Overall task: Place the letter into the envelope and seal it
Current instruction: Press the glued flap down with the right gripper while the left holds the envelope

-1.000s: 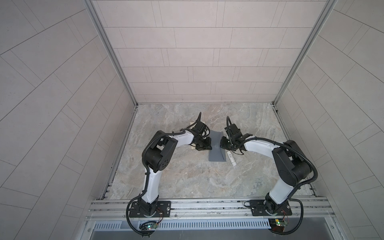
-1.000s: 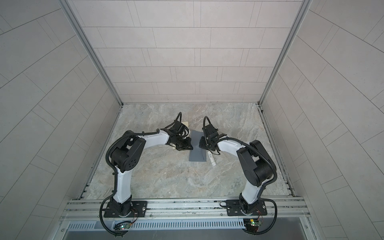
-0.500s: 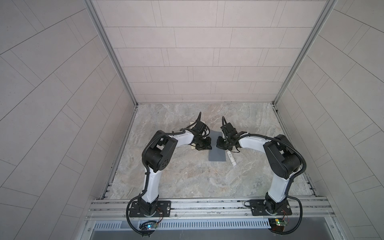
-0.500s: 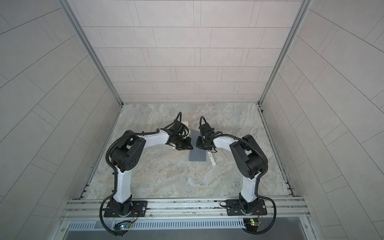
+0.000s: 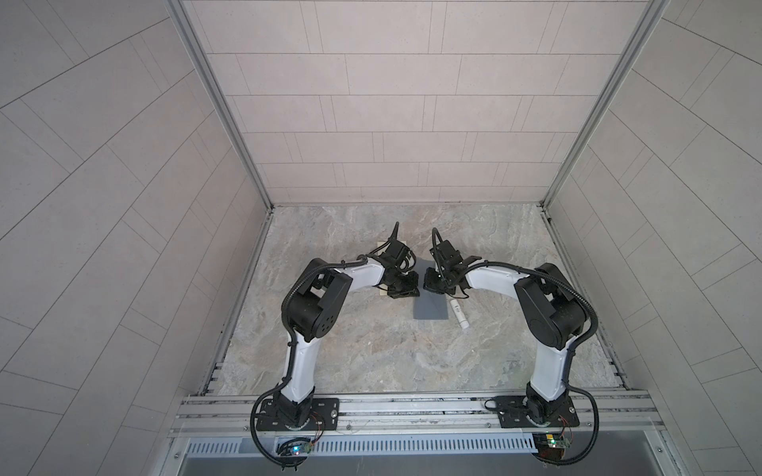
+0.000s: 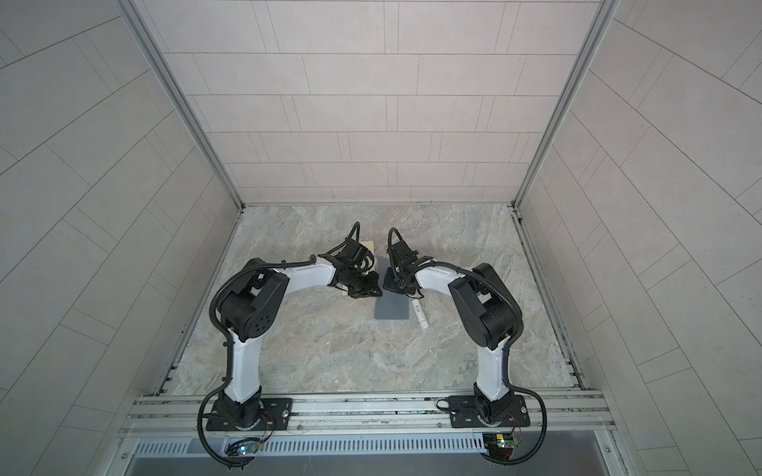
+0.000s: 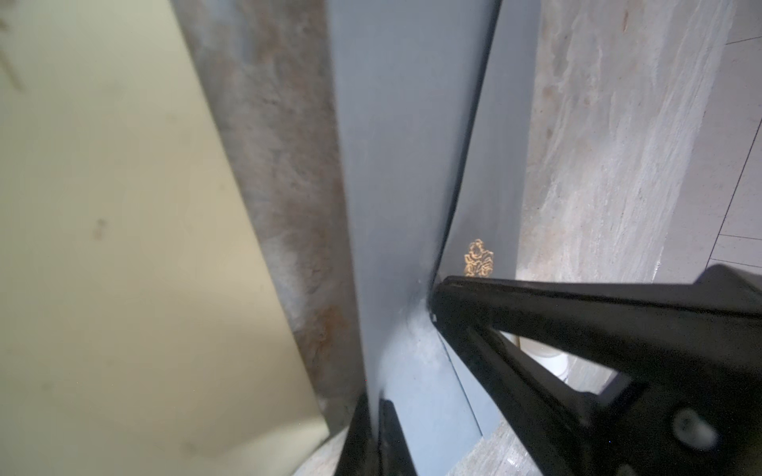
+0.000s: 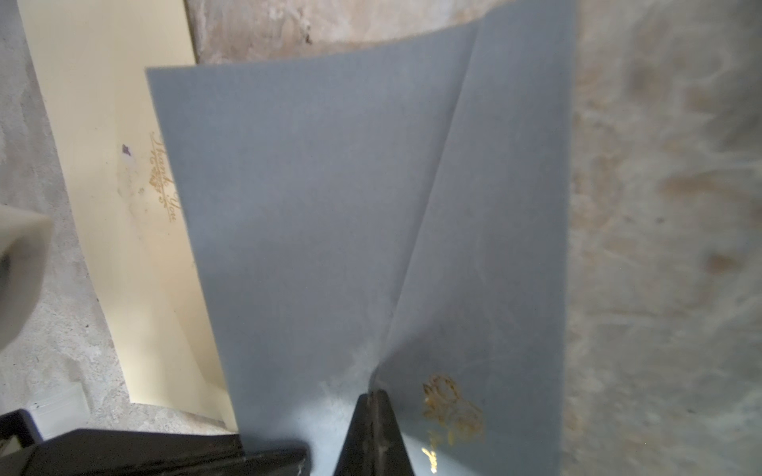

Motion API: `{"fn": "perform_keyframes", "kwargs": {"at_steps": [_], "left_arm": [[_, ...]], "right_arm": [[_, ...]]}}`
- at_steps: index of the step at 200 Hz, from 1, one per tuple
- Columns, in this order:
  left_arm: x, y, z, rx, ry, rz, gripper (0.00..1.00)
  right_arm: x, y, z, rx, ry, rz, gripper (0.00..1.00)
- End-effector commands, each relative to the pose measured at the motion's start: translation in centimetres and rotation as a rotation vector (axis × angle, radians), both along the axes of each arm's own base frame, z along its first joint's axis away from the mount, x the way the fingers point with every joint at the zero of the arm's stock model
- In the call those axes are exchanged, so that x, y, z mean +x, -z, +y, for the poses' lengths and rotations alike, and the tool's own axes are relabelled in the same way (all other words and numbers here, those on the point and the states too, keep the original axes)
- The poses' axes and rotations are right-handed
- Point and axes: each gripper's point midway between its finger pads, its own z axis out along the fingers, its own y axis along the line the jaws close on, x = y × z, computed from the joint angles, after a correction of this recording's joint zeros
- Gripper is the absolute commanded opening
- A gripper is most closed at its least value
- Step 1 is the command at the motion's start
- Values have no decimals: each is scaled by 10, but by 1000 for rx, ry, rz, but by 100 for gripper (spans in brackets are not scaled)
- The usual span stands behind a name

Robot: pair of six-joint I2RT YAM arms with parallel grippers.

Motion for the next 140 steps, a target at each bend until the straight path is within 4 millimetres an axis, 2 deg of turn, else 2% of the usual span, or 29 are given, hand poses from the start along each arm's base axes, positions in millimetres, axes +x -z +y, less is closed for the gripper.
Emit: {"fn": "perform_keyframes", "kwargs": {"at_steps": [1, 57, 96, 140], "left_arm": [[1, 5, 9, 61, -18, 4, 0], [4, 11, 16, 80, -60, 13, 0], [4, 11, 15, 75, -59, 15, 0], [4, 8, 13, 58, -51, 8, 0]], "right_arm": [[-58, 45, -30, -162, -5, 211, 5], [-77, 31, -40, -171, -37, 226, 4], [-86, 27, -28, -122, -78, 242, 3], [-82, 34, -26, -137, -62, 246, 3]]}}
